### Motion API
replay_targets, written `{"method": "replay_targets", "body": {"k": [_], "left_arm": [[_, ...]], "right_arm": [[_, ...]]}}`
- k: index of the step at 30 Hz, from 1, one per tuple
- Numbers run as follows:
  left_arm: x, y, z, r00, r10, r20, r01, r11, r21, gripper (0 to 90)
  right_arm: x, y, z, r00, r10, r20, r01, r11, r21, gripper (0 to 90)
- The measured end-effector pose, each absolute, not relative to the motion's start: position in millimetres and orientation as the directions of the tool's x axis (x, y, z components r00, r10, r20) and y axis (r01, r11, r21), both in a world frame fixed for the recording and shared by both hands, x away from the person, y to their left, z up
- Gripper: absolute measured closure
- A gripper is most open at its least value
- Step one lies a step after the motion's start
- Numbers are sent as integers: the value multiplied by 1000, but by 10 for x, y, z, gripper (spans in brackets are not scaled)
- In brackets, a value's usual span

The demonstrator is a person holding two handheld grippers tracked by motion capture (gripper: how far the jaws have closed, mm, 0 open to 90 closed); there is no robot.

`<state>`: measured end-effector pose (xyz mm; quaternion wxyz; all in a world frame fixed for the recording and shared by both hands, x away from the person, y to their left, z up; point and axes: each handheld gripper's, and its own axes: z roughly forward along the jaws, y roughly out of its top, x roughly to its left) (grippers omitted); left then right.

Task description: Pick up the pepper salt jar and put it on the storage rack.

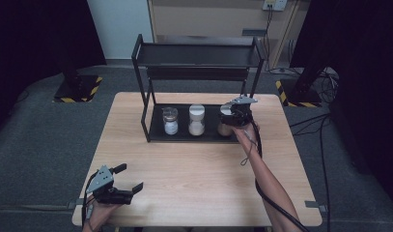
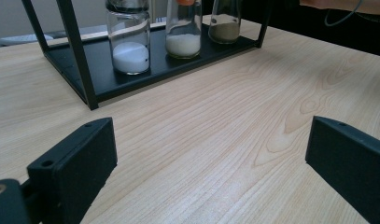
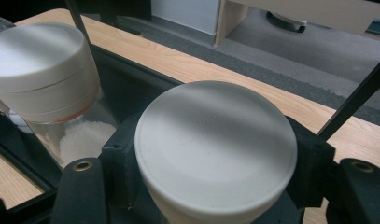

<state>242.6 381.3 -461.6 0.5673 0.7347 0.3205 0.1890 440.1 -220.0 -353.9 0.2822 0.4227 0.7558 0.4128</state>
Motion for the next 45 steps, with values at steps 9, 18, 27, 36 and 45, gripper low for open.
{"method": "replay_targets", "body": {"k": [9,18,27,36,45], "left_arm": [[2427,3812,-4616,724,684,-85,255,-152,955,10],[2426,3807,-4612,725,684,-82,255,-156,954,10],[2424,3807,-4612,725,684,-82,254,-155,955,10],[2425,3801,-4607,727,682,-77,252,-161,954,10],[2426,3796,-4604,728,682,-76,253,-163,954,10]], "right_arm": [[4408,-2207,-3570,-476,877,-69,412,292,863,334],[4419,-2255,-3587,-474,879,-47,419,272,866,330],[4387,-2223,-3559,-487,868,-97,393,317,863,224],[4290,-2310,-3329,-508,858,-78,339,283,897,130],[4124,-2396,-3018,-558,826,-72,285,273,919,124]]}}
